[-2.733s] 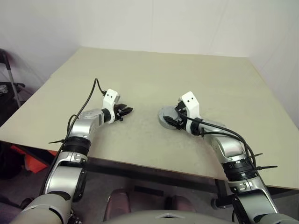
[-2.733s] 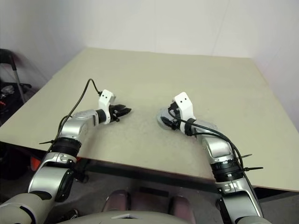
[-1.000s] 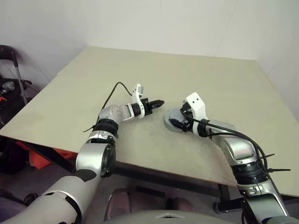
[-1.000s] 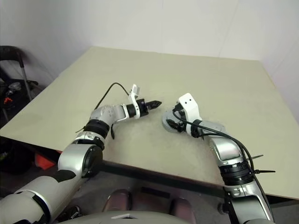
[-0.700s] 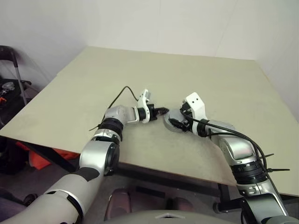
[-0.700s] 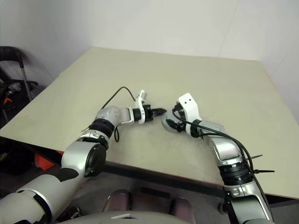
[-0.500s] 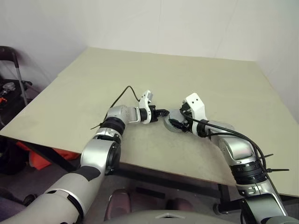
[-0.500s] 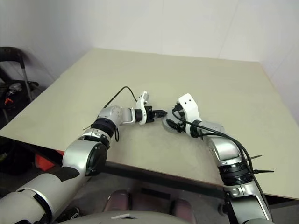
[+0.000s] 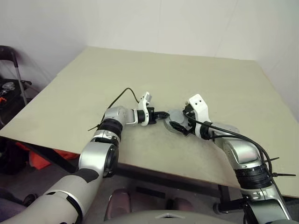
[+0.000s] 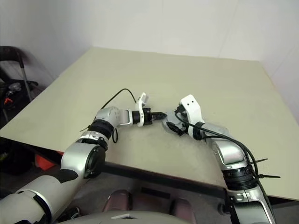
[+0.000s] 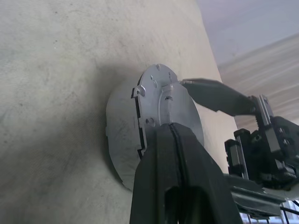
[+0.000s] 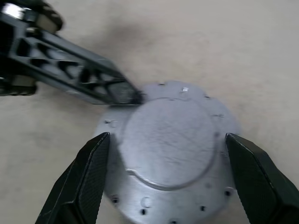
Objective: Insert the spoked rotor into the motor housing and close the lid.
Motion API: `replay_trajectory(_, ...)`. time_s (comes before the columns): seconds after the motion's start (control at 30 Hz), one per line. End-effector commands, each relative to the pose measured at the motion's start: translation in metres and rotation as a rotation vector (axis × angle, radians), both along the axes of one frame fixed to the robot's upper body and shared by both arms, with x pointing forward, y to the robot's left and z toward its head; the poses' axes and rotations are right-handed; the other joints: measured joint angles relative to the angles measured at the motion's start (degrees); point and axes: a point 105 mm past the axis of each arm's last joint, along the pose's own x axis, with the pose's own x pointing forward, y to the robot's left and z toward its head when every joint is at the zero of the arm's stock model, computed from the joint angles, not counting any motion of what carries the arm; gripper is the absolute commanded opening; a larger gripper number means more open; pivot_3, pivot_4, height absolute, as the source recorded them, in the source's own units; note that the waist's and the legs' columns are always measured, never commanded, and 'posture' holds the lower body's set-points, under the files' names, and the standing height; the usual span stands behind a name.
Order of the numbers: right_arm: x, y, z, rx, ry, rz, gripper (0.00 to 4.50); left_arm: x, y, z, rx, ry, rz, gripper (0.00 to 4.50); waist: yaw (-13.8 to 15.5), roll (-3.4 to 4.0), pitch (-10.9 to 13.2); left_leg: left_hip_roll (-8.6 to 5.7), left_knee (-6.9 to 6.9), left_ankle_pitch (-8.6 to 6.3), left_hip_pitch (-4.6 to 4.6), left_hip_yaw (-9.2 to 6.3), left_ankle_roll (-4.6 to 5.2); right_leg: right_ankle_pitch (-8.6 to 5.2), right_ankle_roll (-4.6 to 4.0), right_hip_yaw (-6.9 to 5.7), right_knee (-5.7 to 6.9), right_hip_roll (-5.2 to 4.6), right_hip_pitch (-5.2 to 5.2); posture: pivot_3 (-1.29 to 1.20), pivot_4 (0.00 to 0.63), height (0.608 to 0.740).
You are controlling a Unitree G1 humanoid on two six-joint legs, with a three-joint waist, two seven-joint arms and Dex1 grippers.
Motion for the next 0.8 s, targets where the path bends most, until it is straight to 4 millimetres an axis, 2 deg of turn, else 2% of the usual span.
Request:
replay_trajectory(0.03,-0.006,0.011,0.045,0.133,-0.108,0.055,4.47,-0.001,-0.007,0.009,-0.023,-0.025,-0.025,0.0,0.0,0.01,0.0,0.0,0.01,0.0,-0.15,0.0,0.0,0.0,0.0,0.0,0.0,0.0,-0.12,0.0,0.0,0.74)
replay_trajectory(0.13,-0.007,0.009,0.063,0.236,-0.112,0.029,4.47,-0.001,-0.007,0.009,-0.019,-0.027,-0.023,0.0,0.0,0.01,0.0,-0.01,0.03,-0.01,-0.46,0.0,0.03,0.0,0.0,-0.01,0.0,0.02,-0.38,0.0,0.0,0.74)
replay_trajectory(0.27,-0.006,-0.005,0.07,0.316,-0.072,-0.039,4.47,0.0,-0.007,0.008,-0.014,-0.029,-0.02,0.0,0.1,0.01,0.0,-0.02,0.05,-0.01,-0.48,0.0,0.04,0.0,0.0,-0.01,-0.01,-0.01,-0.38,0.0,0.0,0.74)
replay_trajectory(0.3,-0.005,-0.01,0.068,0.34,-0.041,-0.069,4.47,0.0,-0.007,0.008,-0.014,-0.029,-0.019,0.0,0.1,0.01,0.0,-0.02,0.06,-0.01,-0.48,0.0,0.03,0.0,0.0,-0.01,-0.01,-0.02,-0.38,0.0,0.0,0.74)
replay_trajectory(0.4,-0.003,-0.045,0.034,0.368,0.162,-0.264,4.47,0.0,-0.008,0.008,-0.012,-0.032,-0.019,0.0,0.1,0.01,0.0,-0.02,0.05,0.0,-0.45,0.0,0.01,0.0,0.0,-0.01,0.01,-0.01,-0.37,0.0,0.0,0.74)
replay_trajectory(0.47,-0.008,-0.055,0.021,0.403,0.262,-0.323,4.47,-0.001,-0.009,0.007,-0.01,-0.033,-0.02,0.0,0.2,0.02,0.0,-0.05,0.05,0.01,-0.45,0.0,0.0,0.0,0.0,-0.01,0.01,-0.02,-0.34,0.0,0.0,0.74)
replay_trajectory(0.63,-0.02,-0.058,0.008,0.486,0.419,-0.345,4.47,0.001,-0.007,0.006,-0.001,-0.038,-0.012,0.0,0.1,0.08,0.0,-0.18,0.02,0.02,-0.45,0.0,-0.01,0.0,0.0,-0.02,0.01,-0.02,-0.38,0.0,0.0,0.74)
replay_trajectory(0.8,-0.025,-0.046,0.001,0.572,0.511,-0.333,4.47,0.005,-0.003,0.007,0.007,-0.048,0.011,0.0,0.1,0.08,0.0,-0.16,0.03,0.04,-0.44,0.0,-0.04,0.0,0.0,0.0,0.03,-0.05,-0.38,0.0,0.0,0.74)
